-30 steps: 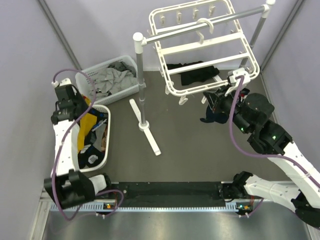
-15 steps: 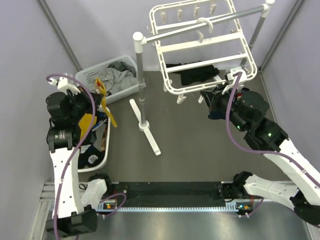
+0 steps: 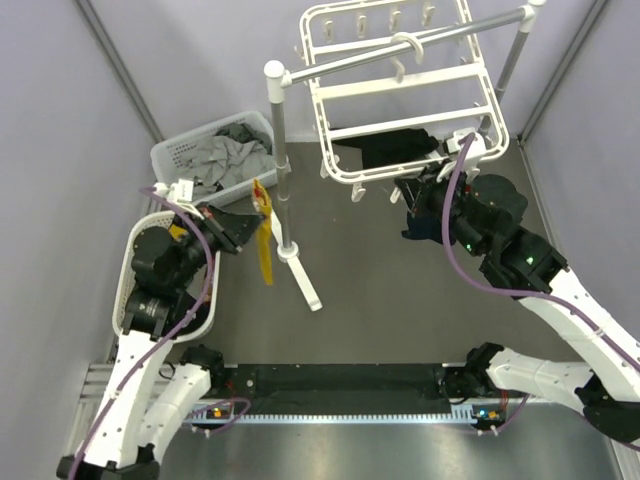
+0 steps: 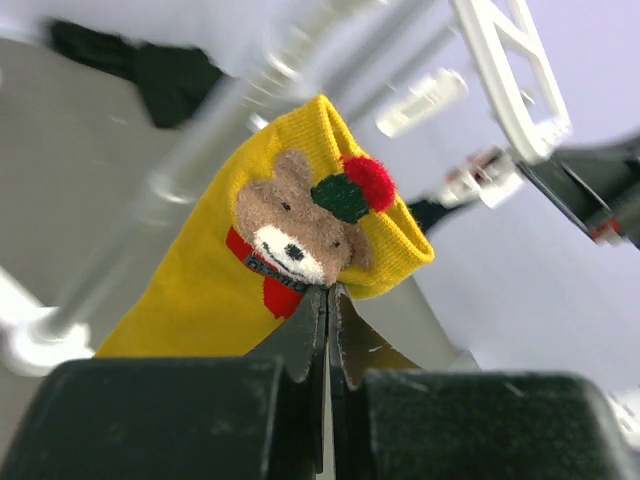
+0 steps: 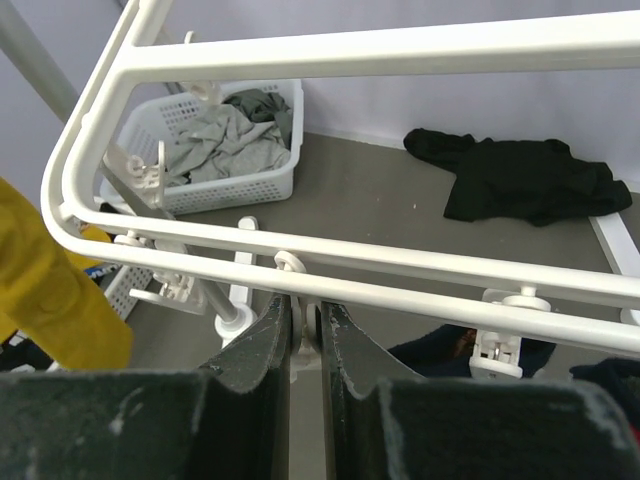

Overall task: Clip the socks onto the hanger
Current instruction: Clamp the sock onto the hanger.

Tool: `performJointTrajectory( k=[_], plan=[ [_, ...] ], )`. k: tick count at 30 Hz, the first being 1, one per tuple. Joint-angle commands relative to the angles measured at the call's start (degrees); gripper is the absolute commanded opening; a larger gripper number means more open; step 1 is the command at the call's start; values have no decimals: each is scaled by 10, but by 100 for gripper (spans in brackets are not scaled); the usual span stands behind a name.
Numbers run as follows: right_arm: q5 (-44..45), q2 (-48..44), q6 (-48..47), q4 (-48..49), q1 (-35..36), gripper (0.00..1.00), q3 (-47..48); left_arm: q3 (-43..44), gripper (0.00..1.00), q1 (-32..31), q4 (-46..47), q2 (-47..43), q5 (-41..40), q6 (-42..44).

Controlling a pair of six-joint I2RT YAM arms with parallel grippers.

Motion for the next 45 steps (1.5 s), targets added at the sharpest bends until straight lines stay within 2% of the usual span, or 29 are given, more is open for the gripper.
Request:
performJointTrajectory(
  k=[1,3,4,6,7,10,13,18,27,45],
  plan=[
    [1,5,10,-12,-4,0,29,-20,0,-98,130,11,-43,-35],
    [2,4,14,-10,-4,0,30,-34,0,-140,161,31,-76,-37],
    [1,2,16,-9,-4,0,30,-36,0,-188,187,38,-92,-30],
    [-2,1,23,-8,-4,0,30,-33,0,-241,205,71,-148,-14],
    [-3,1,23,-9,-3,0,30,-30,0,-292,214,83,-169,8],
    [-8,1,26,-12,-4,0,37,-12,0,-366,250,142,-234,36],
    [-14,2,26,-18,-3,0,46,-2,0,-397,305,202,-256,31],
    [-18,1,17,-24,-4,0,59,18,0,-413,357,284,-282,29],
    [-14,5,-11,-33,-3,0,63,80,0,-436,378,368,-298,65],
    [7,22,-45,-20,-3,0,59,124,0,-453,382,416,-309,93]
  ],
)
